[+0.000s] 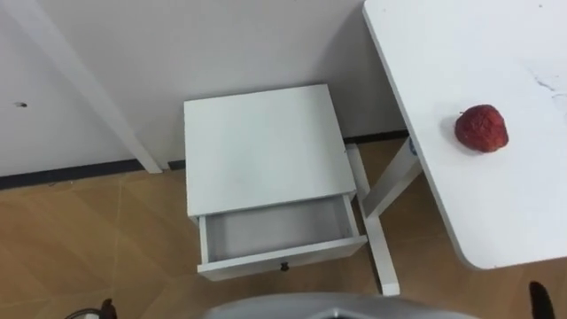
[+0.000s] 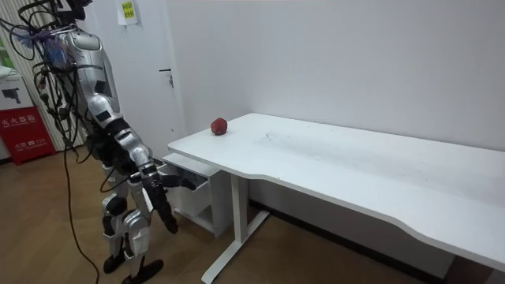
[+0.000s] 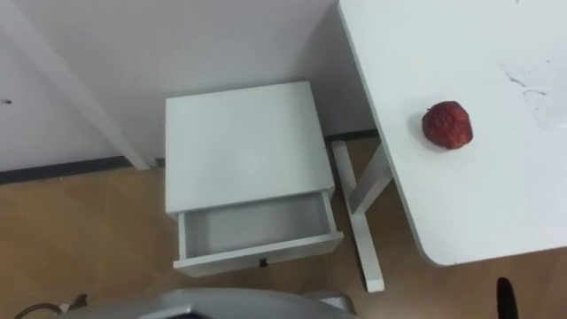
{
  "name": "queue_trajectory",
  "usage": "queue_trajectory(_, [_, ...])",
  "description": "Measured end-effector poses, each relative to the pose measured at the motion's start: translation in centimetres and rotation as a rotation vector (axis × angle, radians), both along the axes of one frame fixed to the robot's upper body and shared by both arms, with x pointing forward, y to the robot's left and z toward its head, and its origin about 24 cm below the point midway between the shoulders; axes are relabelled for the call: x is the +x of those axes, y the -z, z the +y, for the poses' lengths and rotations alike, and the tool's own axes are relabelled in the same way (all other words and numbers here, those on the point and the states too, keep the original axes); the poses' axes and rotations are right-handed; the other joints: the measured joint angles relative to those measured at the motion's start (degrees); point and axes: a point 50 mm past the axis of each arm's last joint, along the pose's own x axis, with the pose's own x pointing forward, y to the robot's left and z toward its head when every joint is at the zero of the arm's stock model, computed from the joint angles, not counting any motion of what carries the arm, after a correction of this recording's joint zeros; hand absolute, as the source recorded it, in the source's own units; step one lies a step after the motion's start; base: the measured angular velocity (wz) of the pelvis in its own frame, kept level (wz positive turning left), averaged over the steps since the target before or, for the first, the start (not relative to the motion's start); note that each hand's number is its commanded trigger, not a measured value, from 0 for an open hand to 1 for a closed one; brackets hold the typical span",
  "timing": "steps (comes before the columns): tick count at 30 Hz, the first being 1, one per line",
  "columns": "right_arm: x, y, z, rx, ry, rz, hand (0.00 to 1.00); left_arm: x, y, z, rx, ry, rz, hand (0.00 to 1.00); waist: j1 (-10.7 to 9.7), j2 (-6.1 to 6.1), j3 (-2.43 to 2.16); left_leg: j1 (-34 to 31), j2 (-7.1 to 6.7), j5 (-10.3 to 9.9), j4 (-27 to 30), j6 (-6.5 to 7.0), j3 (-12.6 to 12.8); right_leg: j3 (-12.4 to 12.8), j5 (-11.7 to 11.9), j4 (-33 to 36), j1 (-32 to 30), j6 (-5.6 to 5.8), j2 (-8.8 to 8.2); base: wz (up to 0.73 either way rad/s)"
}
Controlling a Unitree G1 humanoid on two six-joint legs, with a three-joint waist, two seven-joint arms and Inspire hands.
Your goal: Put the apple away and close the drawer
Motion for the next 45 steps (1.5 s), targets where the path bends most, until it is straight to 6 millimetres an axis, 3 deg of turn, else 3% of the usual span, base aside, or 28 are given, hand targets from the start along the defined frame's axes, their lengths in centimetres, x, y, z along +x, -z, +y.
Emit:
queue_trajectory(8, [4.5, -7.0, -5.2, -0.259, 0.094, -0.145, 0.00, 0.9, -0.7, 1.1, 0.031, -0.032, -0.076, 0.00, -0.6, -0.53, 0.17, -2.1, 0.03, 0.0, 0.0, 0.01, 0.4, -0.1, 0.0, 0.8, -2.2, 0.04, 0.02, 0.01])
queue_trajectory(12, [5.9, -9.1, -6.0, -0.366, 0.055, -0.069, 0.00, 1.2, -0.9, 1.3, 0.033, -0.018, -0.097, 0.00, 0.2, -1.22, 0.22, -3.5, 0.03, 0.0, 0.0, 0.02, 0.1, -0.1, 0.0, 1.5, -3.6, 0.04, 0.04, -0.01])
queue_trajectory(17, [8.6, -13.4, -6.3, -0.578, -0.011, -0.006, 0.00, 1.2, -0.8, 1.2, 0.029, -0.020, -0.103, 0.00, 0.4, -1.01, 0.31, -3.6, -0.13, 0.0, 0.0, 0.02, -0.9, -0.2, 0.1, 1.6, -3.6, 0.16, 0.22, 0.03])
queue_trajectory(20, [10.2, -14.6, -6.1, -0.697, -0.102, 0.078, 0.00, 1.6, -0.8, 0.9, 0.019, 0.011, -0.108, 0.00, 0.9, -0.70, 0.37, -3.6, -0.12, 0.0, 0.0, 0.02, -0.7, -0.2, 0.1, 1.5, -3.6, 0.22, 0.03, 0.00])
queue_trajectory(29, [12.4, -16.2, -4.8, -0.943, -0.302, 0.249, 0.00, 1.2, -0.4, 0.4, -0.013, 0.032, -0.070, 0.00, 3.3, 0.01, 0.25, -4.2, -0.06, 0.1, 0.0, 0.23, -1.0, -1.2, 0.1, 1.5, -4.5, 0.18, -0.08, 0.03])
queue_trajectory(35, [14.7, -16.0, -3.0, -1.079, -0.595, 0.275, 0.00, 1.1, -0.3, 0.0, -0.041, 0.059, -0.053, 0.00, 4.0, -0.46, 0.34, -3.9, -0.04, 0.2, -0.1, 0.33, -1.0, -1.4, 0.2, 1.5, -4.1, 0.15, -0.09, 0.02])
queue_trajectory(45, [15.8, -13.9, -1.2, -1.086, -0.939, 0.271, 0.00, 1.2, -0.3, 0.0, -0.038, 0.058, -0.044, 0.00, 5.1, -0.73, 0.31, -3.6, -0.01, 0.2, -0.1, 0.33, -1.1, -1.8, 0.2, 1.4, -3.7, 0.14, -0.18, 0.00])
